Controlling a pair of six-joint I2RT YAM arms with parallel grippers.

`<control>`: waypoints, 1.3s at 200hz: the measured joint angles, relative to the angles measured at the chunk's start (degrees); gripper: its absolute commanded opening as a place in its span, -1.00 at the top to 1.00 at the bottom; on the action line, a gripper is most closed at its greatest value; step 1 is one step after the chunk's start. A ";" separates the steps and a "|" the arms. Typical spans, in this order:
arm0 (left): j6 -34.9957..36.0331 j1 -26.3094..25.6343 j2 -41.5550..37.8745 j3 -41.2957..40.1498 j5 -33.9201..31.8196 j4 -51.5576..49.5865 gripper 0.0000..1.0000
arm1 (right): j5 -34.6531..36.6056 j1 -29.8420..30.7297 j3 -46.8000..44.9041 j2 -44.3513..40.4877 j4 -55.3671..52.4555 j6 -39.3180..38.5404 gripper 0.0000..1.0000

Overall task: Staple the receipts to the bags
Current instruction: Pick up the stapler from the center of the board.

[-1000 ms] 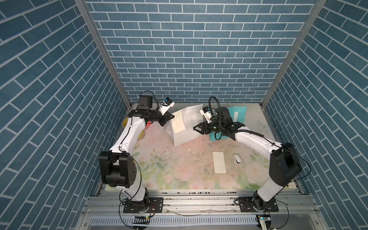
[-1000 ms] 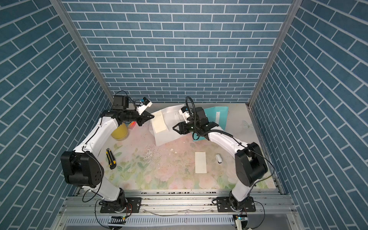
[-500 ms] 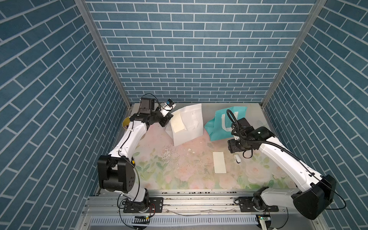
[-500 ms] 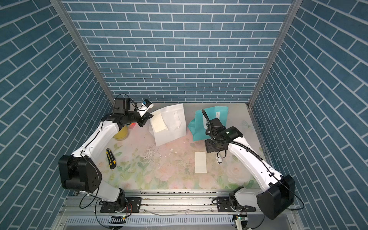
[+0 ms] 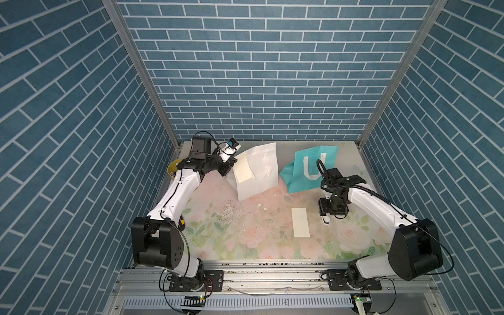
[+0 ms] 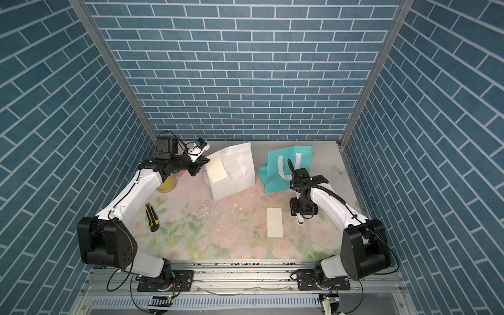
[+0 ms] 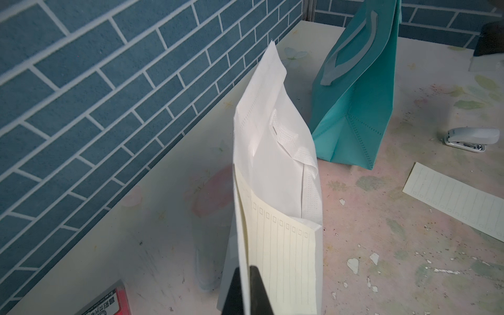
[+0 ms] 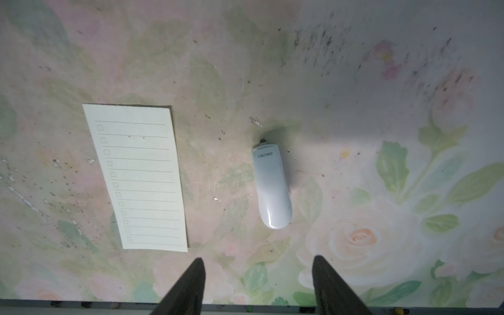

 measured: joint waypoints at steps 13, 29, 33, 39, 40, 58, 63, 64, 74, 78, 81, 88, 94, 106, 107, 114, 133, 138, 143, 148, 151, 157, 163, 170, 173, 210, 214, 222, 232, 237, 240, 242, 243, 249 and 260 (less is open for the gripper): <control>0.00 0.00 -0.07 -0.09 0.04 0.04 1.00 | -0.37 -0.26 -1.25 1.40 1.90 -0.46 -0.23; 0.00 0.00 -0.07 -0.09 0.09 0.07 1.00 | -0.44 -0.37 -1.81 3.56 4.02 -1.14 -0.19; 0.00 0.00 -0.07 -0.09 0.09 0.07 1.00 | -0.42 -0.37 -1.81 4.02 4.57 -1.22 -0.19; 0.00 0.00 -0.07 -0.09 0.09 0.07 1.00 | -0.31 -0.42 -1.81 4.76 5.49 -1.33 -0.18; 0.00 0.00 -0.07 -0.09 0.09 0.07 1.00 | -0.28 -0.42 -1.81 4.85 5.62 -1.33 -0.18; 0.00 0.00 -0.07 -0.09 0.07 0.07 1.00 | 0.42 -0.50 -1.81 6.60 8.44 -1.44 -0.16; 0.02 0.00 -0.07 -0.09 0.07 0.07 1.00 | 0.68 -0.50 -1.81 7.04 9.09 -1.49 -0.16; 0.00 0.00 -0.09 -0.09 0.07 0.07 1.00 | 0.72 -0.50 -1.81 7.08 9.18 -1.51 -0.16; 0.00 0.00 -0.09 -0.09 0.02 0.04 1.00 | 1.36 -0.50 -1.81 8.00 10.38 -1.86 -0.12; 0.00 0.00 -0.11 -0.09 0.04 0.04 1.00 | 1.62 -0.52 -1.81 8.39 10.75 -2.03 -0.10; 0.00 0.00 -0.11 -0.09 0.02 0.04 1.00 | 1.84 -0.52 -1.81 8.66 11.02 -2.12 -0.08; 0.00 0.00 -0.11 -0.11 0.02 0.04 1.00 | 2.45 -0.52 -1.81 9.40 11.63 -2.43 -0.05; 0.00 0.00 -0.17 -0.20 0.00 0.04 1.00 | 2.89 -0.52 -1.81 10.01 12.00 -2.49 -0.01; 0.02 0.00 -0.42 -0.44 -0.02 -0.02 1.00 | 3.58 -0.59 -1.81 11.21 12.55 -2.82 0.05; 0.02 0.00 -0.44 -0.44 -0.02 -0.04 1.00 | 3.61 -0.59 -1.81 11.28 12.57 -2.82 0.06; 0.02 0.00 -0.57 -0.50 -0.07 -0.15 1.00 | 3.96 -0.59 -1.81 11.91 12.90 -2.86 0.11; 0.17 -0.02 -0.76 -0.50 -0.24 -0.35 1.00 | 4.52 -0.59 -1.84 13.05 13.53 -2.89 0.23; 0.20 -0.02 -0.76 -0.50 -0.28 -0.39 1.00 | 4.70 -0.61 -1.84 13.25 13.57 -2.91 0.25; 0.20 -0.02 -0.76 -0.50 -0.37 -0.39 1.00 | 4.92 -0.61 -1.84 13.35 13.64 -2.91 0.28; 0.22 -0.02 -0.76 -0.50 -0.42 -0.42 1.00 | 5.01 -0.61 -1.84 13.44 13.68 -2.91 0.29; 0.22 -0.02 -0.76 -0.50 -0.44 -0.44 1.00 | 5.11 -0.61 -1.84 13.49 13.70 -2.93 0.30; 0.22 -0.02 -0.76 -0.50 -0.44 -0.46 1.00 | 5.33 -0.61 -1.84 13.57 13.73 -2.99 0.34; 0.22 -0.02 -0.76 -0.50 -0.44 -0.46 1.00 | 5.46 -0.61 -1.84 13.62 13.75 -2.97 0.40; 0.22 -0.02 -0.76 -0.50 -0.46 -0.50 1.00 | 5.64 -0.61 -1.84 13.66 13.75 -3.17 0.47; 0.22 -0.02 -0.76 -0.50 -0.46 -0.55 1.00 | 5.70 -0.61 -1.84 13.66 13.75 -3.37 0.51; 0.22 -0.07 -0.76 -0.50 -0.76 -0.76 1.00 | 6.34 -0.61 -2.08 13.33 14.12 -3.56 1.00; 0.22 -0.13 -0.79 -0.50 -0.92 -0.79 1.00 | 6.34 -0.61 -2.34 13.05 14.40 -3.56 1.00; 0.20 -0.20 -0.85 -0.57 -1.33 -0.72 1.00 | 6.27 -0.57 -2.95 11.80 14.88 -3.54 1.00; 0.20 -0.42 -1.25 -1.20 -2.34 -0.02 1.00 | 6.19 -0.13 -3.56 9.09 15.13 -3.50 1.00; 0.20 -0.55 -1.51 -1.57 -2.73 0.15 1.00 | 6.08 0.02 -3.67 7.17 15.32 -3.50 1.00; 0.20 -0.68 -1.70 -1.86 -3.10 0.39 1.00 | 6.05 0.20 -3.74 6.10 15.50 -3.50 1.00; 0.20 -0.76 -1.86 -2.12 -3.30 0.63 1.00 | 6.03 0.26 -3.74 5.42 15.65 -3.50 1.00; 0.17 -0.79 -1.92 -2.21 -3.37 0.76 1.00 | 6.03 0.39 -3.74 4.70 15.82 -3.50 1.00; 0.22 -1.09 -2.43 -2.95 -4.17 1.53 1.00 | 5.95 0.94 -3.67 2.12 16.72 -3.48 1.00; 0.20 -1.64 -3.34 -4.24 -5.57 3.06 1.00 | 6.01 2.84 -3.15 -2.80 18.78 -3.52 1.00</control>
